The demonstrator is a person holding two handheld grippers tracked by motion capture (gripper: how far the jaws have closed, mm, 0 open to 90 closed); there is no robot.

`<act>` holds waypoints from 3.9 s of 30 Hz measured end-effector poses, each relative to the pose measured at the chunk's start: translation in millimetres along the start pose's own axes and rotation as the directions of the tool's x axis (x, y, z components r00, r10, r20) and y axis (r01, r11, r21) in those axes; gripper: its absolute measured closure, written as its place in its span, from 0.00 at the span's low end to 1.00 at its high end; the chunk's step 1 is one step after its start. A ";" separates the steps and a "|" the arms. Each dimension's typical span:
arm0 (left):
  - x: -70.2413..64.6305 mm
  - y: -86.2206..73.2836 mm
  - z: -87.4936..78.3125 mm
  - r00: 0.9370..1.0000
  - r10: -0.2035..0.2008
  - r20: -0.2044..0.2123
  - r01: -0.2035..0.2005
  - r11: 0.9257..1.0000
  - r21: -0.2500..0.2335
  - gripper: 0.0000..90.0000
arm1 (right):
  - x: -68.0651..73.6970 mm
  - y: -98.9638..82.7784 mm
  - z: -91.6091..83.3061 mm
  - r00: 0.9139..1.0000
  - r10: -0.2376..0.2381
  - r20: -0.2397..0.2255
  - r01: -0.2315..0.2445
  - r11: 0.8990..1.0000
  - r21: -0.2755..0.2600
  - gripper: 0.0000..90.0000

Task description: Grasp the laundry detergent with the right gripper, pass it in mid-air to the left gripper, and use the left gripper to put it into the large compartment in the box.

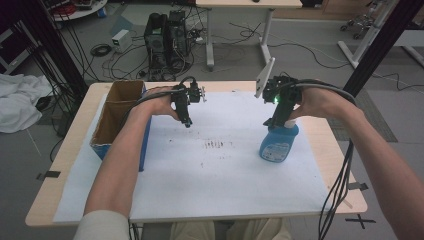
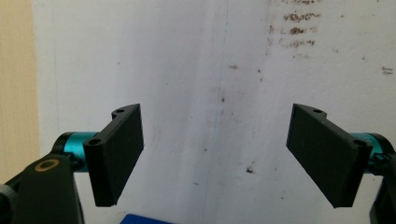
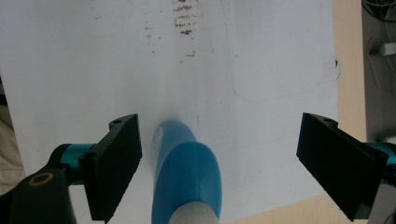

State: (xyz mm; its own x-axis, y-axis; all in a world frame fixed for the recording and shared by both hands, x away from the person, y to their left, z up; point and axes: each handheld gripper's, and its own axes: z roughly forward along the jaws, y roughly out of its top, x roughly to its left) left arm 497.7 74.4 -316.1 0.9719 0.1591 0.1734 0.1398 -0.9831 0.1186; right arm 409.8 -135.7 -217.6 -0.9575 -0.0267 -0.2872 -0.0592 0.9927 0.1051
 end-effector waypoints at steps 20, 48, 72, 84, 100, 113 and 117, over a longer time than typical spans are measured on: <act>0.7 3.5 0.7 1.000 0.001 0.010 0.000 0.999 -0.034 0.21 | 5.5 -88.9 3.6 0.979 0.194 -0.067 -0.199 0.977 -0.074 0.15; -0.2 4.1 1.0 1.000 0.000 0.006 0.000 0.998 -0.056 0.21 | 36.6 -165.3 69.9 0.909 0.386 -0.156 -0.416 0.868 -0.271 0.15; -0.1 4.7 2.4 1.000 0.002 0.006 -0.002 0.998 -0.060 0.21 | 42.6 -181.2 86.4 0.881 0.434 -0.191 -0.474 0.814 -0.337 0.18; -1.0 4.7 3.8 1.000 -0.002 0.007 0.002 0.998 -0.063 0.21 | 44.6 -182.6 88.0 0.883 0.428 -0.192 -0.469 0.810 -0.352 0.26; -2.9 5.6 3.6 1.000 0.012 0.003 -0.011 0.998 -0.065 0.21 | 41.9 -184.9 92.6 0.882 0.408 -0.234 -0.470 0.780 -0.413 0.35; -3.6 4.3 1.5 1.000 0.010 0.002 -0.010 0.997 -0.073 0.21 | 43.8 -187.0 96.9 0.886 0.391 -0.248 -0.462 0.767 -0.445 0.43; -3.3 4.1 1.4 1.000 0.009 0.002 -0.009 0.997 -0.076 0.21 | 44.0 -187.2 97.1 0.887 0.392 -0.246 -0.462 0.767 -0.446 0.45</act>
State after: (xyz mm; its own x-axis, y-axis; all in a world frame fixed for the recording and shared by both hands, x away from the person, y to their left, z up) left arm 495.3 69.7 -317.5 0.9735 0.1500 0.1727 0.1163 -0.9747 0.1910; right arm 406.2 -311.3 -342.4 -0.9415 0.3363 0.0207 0.2716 0.7210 0.6375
